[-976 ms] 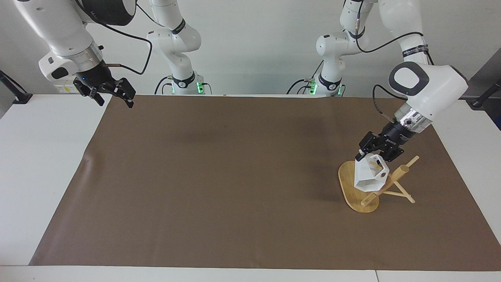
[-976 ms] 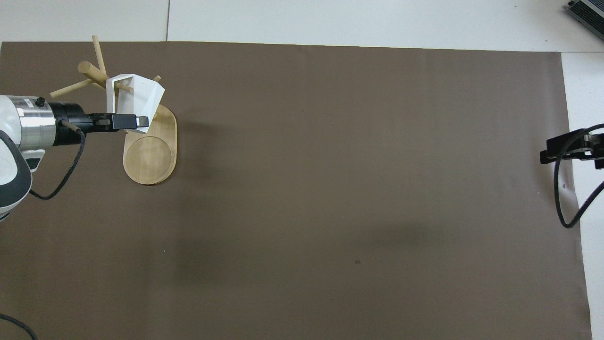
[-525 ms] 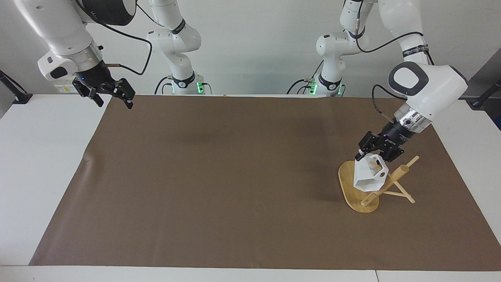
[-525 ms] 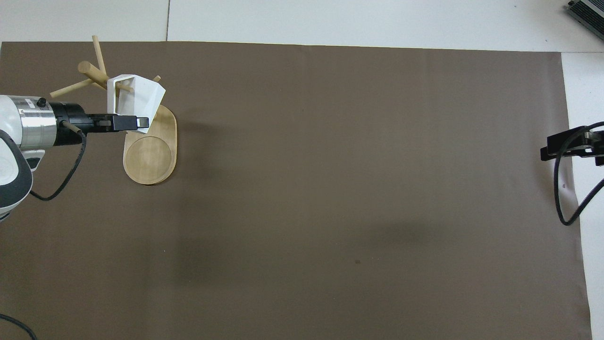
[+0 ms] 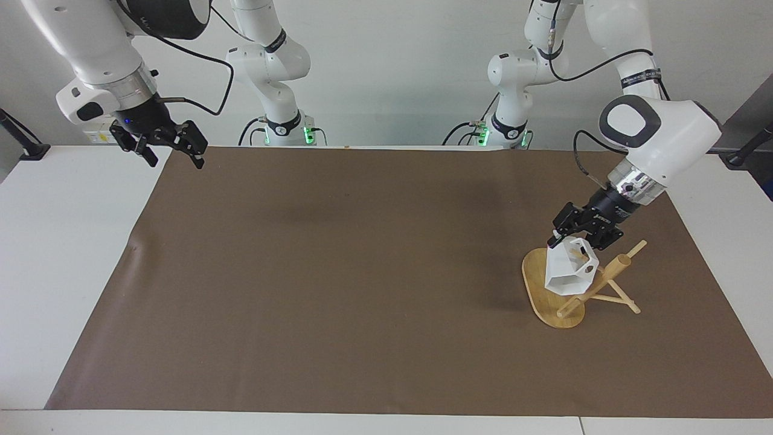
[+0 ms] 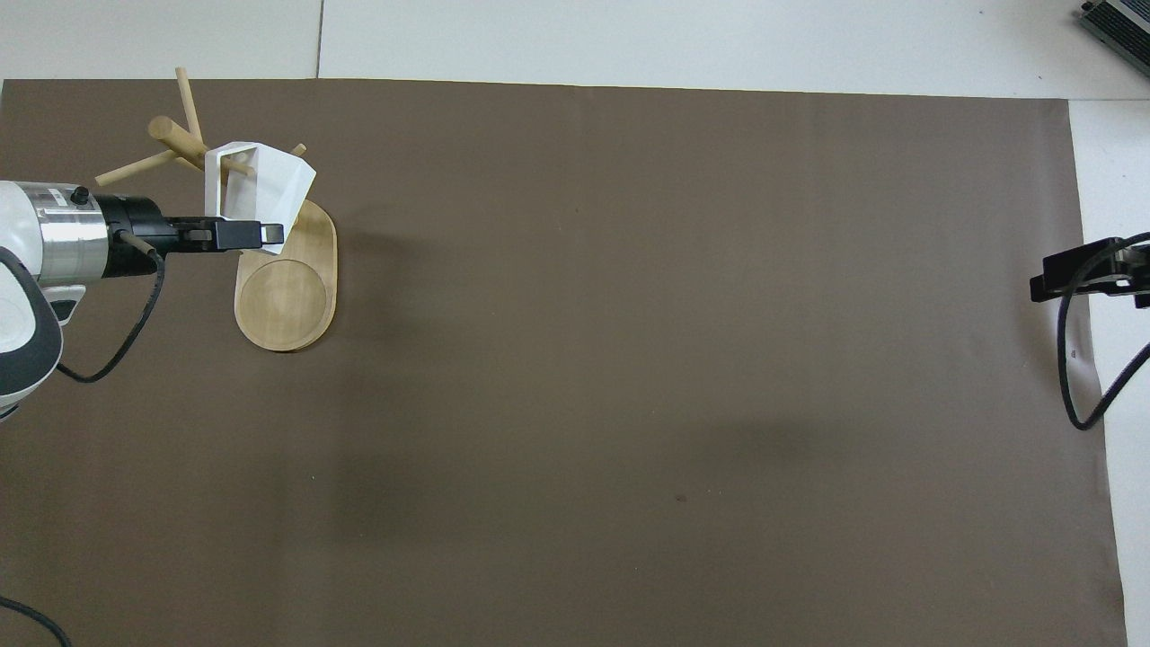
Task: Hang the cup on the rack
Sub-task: 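Lower the white cup onto a rack peg while the right gripper retreats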
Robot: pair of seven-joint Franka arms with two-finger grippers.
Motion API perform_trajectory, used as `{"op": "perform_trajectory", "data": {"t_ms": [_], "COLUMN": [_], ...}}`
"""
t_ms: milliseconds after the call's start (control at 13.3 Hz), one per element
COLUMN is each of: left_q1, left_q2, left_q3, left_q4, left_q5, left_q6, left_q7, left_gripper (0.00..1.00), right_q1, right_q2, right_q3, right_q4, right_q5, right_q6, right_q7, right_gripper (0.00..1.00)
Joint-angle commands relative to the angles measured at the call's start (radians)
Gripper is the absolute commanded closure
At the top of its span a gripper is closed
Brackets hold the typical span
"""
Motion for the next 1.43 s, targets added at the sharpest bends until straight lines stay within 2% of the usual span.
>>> {"op": "perform_trajectory", "data": {"t_ms": [0, 525, 751, 901, 976, 1351], "left_q1": [0.027, 0.021, 0.020, 0.020, 0.020, 0.023], "left_q2": [-0.017, -0.021, -0.019, -0.017, -0.017, -0.022], "left_q3": [-0.003, -0.003, -0.003, -0.003, -0.003, -0.003], "left_q4": [-0.011, -0.020, -0.012, -0.009, -0.008, -0.003], "left_q5": [0.017, 0.017, 0.017, 0.019, 0.019, 0.019], "left_q6": [-0.016, -0.008, -0.011, -0.014, -0.016, -0.031], "left_q7": [-0.013, -0.068, -0.059, -0.051, -0.027, -0.013], "left_gripper": [0.72, 0.69, 0.40, 0.11, 0.00, 0.00], "right_q1": [-0.003, -0.003, -0.001, -0.001, -0.003, -0.004], "right_q2": [-0.007, -0.007, -0.006, -0.006, -0.006, -0.007], "right_q3": [0.000, 0.000, 0.000, 0.000, 0.000, 0.000], "right_q4": [-0.003, -0.003, -0.001, -0.003, -0.003, -0.006], "right_q5": [0.001, 0.004, 0.004, 0.004, 0.004, 0.005], "right_q6": [0.013, 0.013, 0.013, 0.015, 0.015, 0.013], "right_q7": [-0.025, 0.056, 0.033, 0.028, 0.028, 0.038], "right_gripper": [0.00, 0.00, 0.00, 0.00, 0.00, 0.00]}}
